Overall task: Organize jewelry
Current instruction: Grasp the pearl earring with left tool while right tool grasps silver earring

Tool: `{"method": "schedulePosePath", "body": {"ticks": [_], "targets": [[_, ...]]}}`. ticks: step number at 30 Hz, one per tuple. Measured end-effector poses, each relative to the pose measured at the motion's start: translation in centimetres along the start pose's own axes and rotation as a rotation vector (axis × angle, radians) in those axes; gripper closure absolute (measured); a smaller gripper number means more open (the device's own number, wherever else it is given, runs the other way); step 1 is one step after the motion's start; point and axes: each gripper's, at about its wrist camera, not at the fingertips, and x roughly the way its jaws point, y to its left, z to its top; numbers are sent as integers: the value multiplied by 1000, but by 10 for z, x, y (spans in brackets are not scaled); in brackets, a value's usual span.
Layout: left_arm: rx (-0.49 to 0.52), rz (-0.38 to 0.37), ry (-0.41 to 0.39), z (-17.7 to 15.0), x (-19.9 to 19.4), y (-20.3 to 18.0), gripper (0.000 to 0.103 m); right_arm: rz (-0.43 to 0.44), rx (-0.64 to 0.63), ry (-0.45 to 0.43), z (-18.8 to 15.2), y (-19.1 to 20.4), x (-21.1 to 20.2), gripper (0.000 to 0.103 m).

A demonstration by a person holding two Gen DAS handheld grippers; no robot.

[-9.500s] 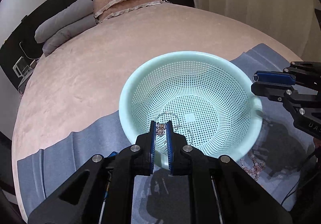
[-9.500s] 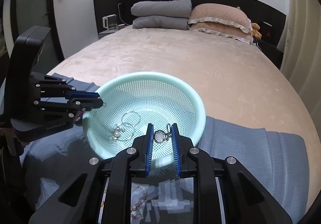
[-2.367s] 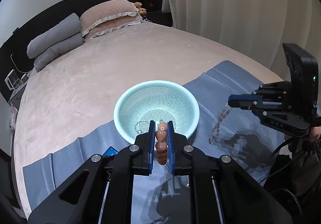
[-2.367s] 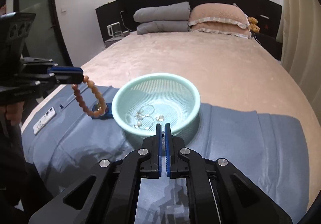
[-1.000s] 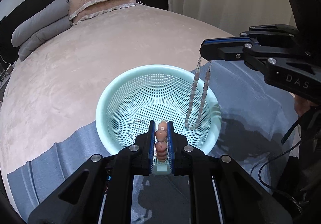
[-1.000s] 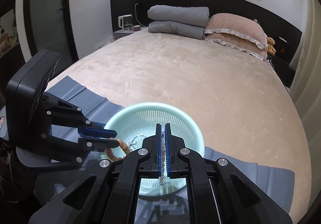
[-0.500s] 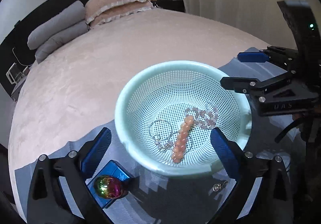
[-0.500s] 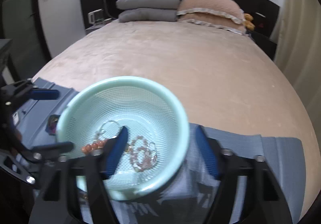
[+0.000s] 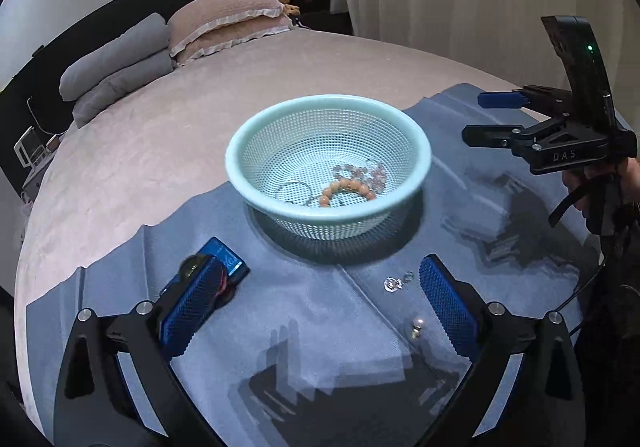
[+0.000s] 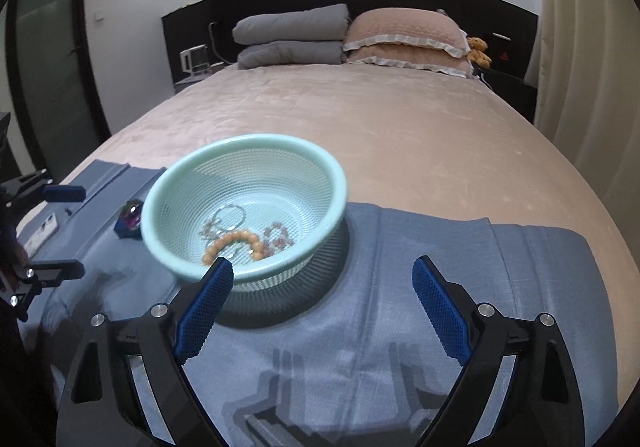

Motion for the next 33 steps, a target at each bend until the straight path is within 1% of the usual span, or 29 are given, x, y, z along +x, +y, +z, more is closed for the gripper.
{"method": "schedulePosePath", "body": {"ticks": [2, 5, 6, 9, 13, 14, 16, 18, 20, 21, 22, 23, 25, 27, 29, 30, 31, 32, 33], "targets": [[7, -41, -11, -9, -4, -11, 6, 20, -48, 15, -5, 13, -2, 16], [6, -90, -6, -22, -2, -24, 6, 69, -101, 53, -15, 31, 0, 18], [11, -98, -2, -26, -1, -28, 6, 85, -117, 65, -18, 37, 1, 18], [41, -106, 1, -33, 3, -40, 12, 126, -161, 89, -27, 51, 5, 20], [102, -134, 3, -40, 6, -55, 13, 145, -201, 131, -37, 63, 18, 20], [120, -140, 2, -42, 7, -59, 13, 157, -204, 140, -38, 65, 22, 22], [148, -167, 4, -45, 9, -65, 19, 183, -202, 163, -41, 68, 30, 28], [170, -193, 4, -49, 13, -71, 20, 199, -209, 190, -43, 72, 40, 32], [188, -229, 11, -53, 17, -75, 27, 223, -223, 212, -45, 79, 49, 40], [193, -246, 20, -55, 21, -77, 30, 236, -228, 223, -46, 81, 54, 42], [196, -255, 31, -56, 24, -77, 31, 247, -231, 233, -47, 83, 59, 46], [196, -259, 43, -58, 29, -77, 32, 255, -234, 241, -47, 86, 63, 49], [186, -260, 71, -59, 37, -76, 39, 264, -245, 257, -47, 91, 72, 55], [159, -252, 94, -60, 45, -70, 40, 270, -249, 266, -48, 95, 78, 56], [132, -263, 106, -61, 51, -64, 43, 277, -248, 271, -47, 97, 84, 59], [127, -269, 108, -61, 53, -62, 46, 281, -249, 279, -47, 99, 87, 62], [126, -268, 113, -62, 55, -60, 52, 277, -254, 280, -47, 100, 90, 68], [126, -271, 125, -63, 58, -59, 54, 279, -258, 282, -48, 102, 91, 74], [120, -287, 132, -64, 60, -55, 55, 287, -262, 291, -48, 104, 94, 76]]}}
